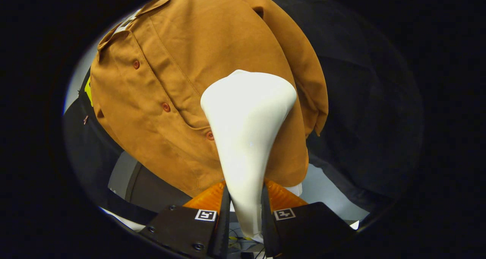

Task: Iron the clothes twice with a garment steamer, once on the left side and once on the right side.

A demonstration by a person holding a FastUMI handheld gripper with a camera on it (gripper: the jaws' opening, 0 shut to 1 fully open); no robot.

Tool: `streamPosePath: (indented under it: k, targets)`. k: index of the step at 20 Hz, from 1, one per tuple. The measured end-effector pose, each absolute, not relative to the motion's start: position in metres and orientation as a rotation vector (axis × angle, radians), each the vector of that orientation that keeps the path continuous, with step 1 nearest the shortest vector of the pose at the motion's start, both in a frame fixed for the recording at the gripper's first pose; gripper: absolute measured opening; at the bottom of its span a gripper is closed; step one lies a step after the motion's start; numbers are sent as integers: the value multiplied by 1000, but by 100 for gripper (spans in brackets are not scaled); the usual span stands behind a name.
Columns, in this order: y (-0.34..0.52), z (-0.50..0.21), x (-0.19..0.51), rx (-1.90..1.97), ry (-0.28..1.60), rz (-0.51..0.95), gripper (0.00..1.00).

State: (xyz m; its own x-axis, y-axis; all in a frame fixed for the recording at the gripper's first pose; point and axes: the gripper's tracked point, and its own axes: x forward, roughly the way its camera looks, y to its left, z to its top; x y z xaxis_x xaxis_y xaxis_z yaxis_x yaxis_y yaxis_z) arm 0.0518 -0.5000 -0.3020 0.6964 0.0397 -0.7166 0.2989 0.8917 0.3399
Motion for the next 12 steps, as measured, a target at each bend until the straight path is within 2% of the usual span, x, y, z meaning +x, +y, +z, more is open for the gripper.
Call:
streamPosePath:
  k: [5, 12]
  targets:
    - [-500, -302, 38, 451, 808, -199, 40]
    - [-487, -255, 16, 382, 738, -273, 40]
